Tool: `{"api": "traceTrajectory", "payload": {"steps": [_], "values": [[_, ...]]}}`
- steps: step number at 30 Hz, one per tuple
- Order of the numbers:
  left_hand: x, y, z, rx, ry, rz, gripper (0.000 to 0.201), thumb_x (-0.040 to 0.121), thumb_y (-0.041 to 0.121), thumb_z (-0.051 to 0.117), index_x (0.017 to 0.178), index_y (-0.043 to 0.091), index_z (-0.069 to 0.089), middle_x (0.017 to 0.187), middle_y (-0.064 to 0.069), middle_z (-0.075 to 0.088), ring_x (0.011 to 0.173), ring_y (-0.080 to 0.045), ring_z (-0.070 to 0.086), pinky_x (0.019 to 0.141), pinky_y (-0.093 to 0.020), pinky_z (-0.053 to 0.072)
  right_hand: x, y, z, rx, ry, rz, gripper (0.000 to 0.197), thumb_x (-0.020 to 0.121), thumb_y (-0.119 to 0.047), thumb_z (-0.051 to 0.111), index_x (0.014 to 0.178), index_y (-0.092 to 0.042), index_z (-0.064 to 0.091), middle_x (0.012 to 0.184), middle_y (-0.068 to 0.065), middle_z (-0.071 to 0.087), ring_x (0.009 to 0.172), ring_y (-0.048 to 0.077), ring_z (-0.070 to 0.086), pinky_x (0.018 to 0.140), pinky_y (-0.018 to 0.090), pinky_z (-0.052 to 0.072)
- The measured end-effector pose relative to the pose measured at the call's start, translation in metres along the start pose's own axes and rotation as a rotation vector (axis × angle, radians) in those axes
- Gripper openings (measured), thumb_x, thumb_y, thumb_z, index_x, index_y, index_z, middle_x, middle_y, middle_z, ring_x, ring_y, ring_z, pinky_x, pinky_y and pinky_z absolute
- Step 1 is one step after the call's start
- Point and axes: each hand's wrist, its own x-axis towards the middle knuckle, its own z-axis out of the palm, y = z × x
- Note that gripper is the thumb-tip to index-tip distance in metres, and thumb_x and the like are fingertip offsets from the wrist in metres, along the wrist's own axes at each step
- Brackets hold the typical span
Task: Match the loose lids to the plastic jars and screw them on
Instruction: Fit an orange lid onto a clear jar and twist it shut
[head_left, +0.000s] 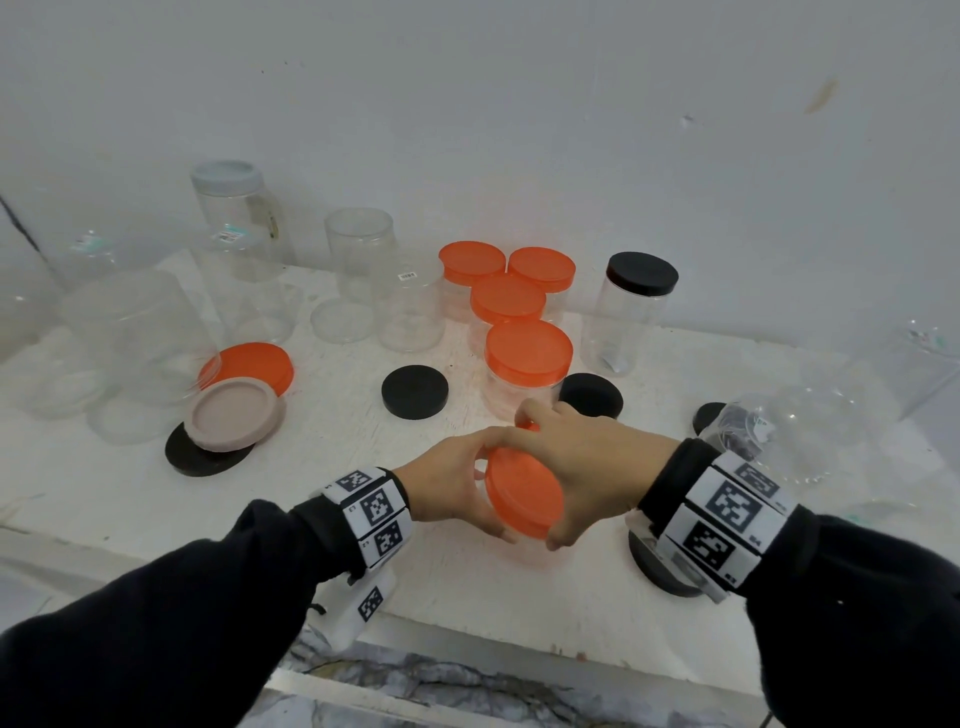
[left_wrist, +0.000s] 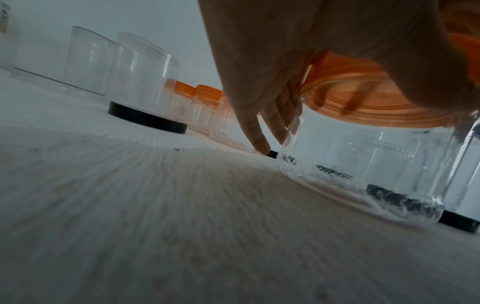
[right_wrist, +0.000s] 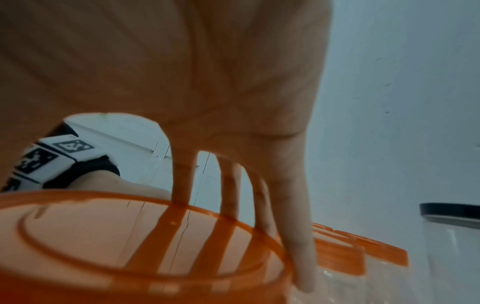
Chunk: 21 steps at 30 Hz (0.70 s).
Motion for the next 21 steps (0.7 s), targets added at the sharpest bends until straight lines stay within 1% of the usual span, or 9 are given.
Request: {"api": "traceTrajectory", "payload": {"steps": [4,7,10,12,14,16,17,19,21], "values": [[0.000,-0.001,0.001,-0.008,0.001,0.004,0.082,0.054,0.012,0.090,0.116,0.036,0.042,0.112,0.019,0.052,0.104,0.002,0.052,0.086,-0.007,0.041,0.000,0.001,-0.001,0.018,-0.002,-0.025,0.101,0.059,-0.044,0.082,0.138,-0.041,0.019,0.122,-0.005,0.033,0.103,0.017,0.039,0.075,0.033,0.049],[-0.001,0.000,0.001,0.007,-0.006,0.009,0.091,0.054,0.016,0.090,0.129,0.027,0.040,0.119,0.014,0.053,0.111,-0.003,0.052,0.092,-0.013,0.042,-0.001,0.002,-0.001,0.008,0.033,0.060,0.099,0.057,-0.064,0.075,0.138,-0.032,0.029,0.114,-0.004,0.040,0.093,0.014,0.043,0.072,0.029,0.044],[-0.001,0.000,0.001,0.008,-0.008,0.005,0.094,0.055,0.017,0.090,0.133,0.022,0.039,0.124,0.010,0.054,0.114,-0.006,0.052,0.097,-0.020,0.043,0.000,-0.007,0.003,-0.034,0.078,0.190,0.095,0.058,-0.079,0.062,0.130,-0.020,0.040,0.100,-0.002,0.038,0.080,0.015,0.042,0.065,0.027,0.038],[-0.001,0.000,0.001,0.008,-0.008,0.003,0.095,0.055,0.017,0.090,0.134,0.023,0.037,0.125,0.011,0.053,0.115,-0.006,0.051,0.096,-0.019,0.042,-0.001,-0.010,0.005,-0.064,0.091,0.226,0.095,0.061,-0.082,0.056,0.128,-0.017,0.039,0.104,0.001,0.043,0.080,0.017,0.044,0.064,0.028,0.037],[-0.002,0.000,0.001,0.020,-0.006,0.001,0.094,0.056,0.018,0.090,0.133,0.023,0.037,0.122,0.012,0.052,0.114,-0.005,0.051,0.094,-0.015,0.041,-0.004,-0.007,0.005,-0.006,0.052,0.161,0.096,0.063,-0.076,0.061,0.137,-0.024,0.028,0.129,0.006,0.039,0.105,0.024,0.046,0.077,0.033,0.043],[-0.002,0.000,0.001,0.019,-0.006,0.000,0.089,0.056,0.017,0.090,0.128,0.029,0.039,0.117,0.017,0.052,0.110,-0.002,0.052,0.092,-0.013,0.041,-0.009,0.000,0.000,0.112,-0.027,0.030,0.095,0.067,-0.057,0.073,0.142,-0.040,0.017,0.147,0.000,0.017,0.130,0.024,0.026,0.096,0.041,0.042],[-0.002,0.000,0.001,0.010,-0.008,0.000,0.088,0.055,0.017,0.090,0.125,0.032,0.039,0.114,0.020,0.052,0.108,-0.001,0.052,0.091,-0.012,0.041,-0.010,0.002,-0.002,0.136,-0.063,-0.018,0.094,0.068,-0.047,0.077,0.141,-0.044,0.017,0.148,-0.004,0.013,0.132,0.023,0.020,0.099,0.042,0.040],[-0.002,0.000,0.001,-0.008,-0.009,-0.001,0.089,0.055,0.015,0.090,0.123,0.035,0.037,0.113,0.022,0.051,0.107,0.000,0.052,0.089,-0.011,0.042,-0.010,0.005,-0.002,0.107,-0.062,-0.042,0.090,0.069,-0.038,0.078,0.139,-0.047,0.022,0.141,-0.006,0.019,0.124,0.022,0.025,0.094,0.039,0.043],[-0.002,0.000,0.001,-0.011,-0.008,0.008,0.089,0.055,0.015,0.090,0.125,0.034,0.039,0.116,0.021,0.051,0.110,-0.001,0.051,0.090,-0.013,0.042,-0.007,0.002,0.001,0.074,0.011,0.031,0.085,0.068,-0.051,0.073,0.138,-0.047,0.024,0.131,-0.002,0.030,0.107,0.020,0.031,0.082,0.033,0.044]]}}
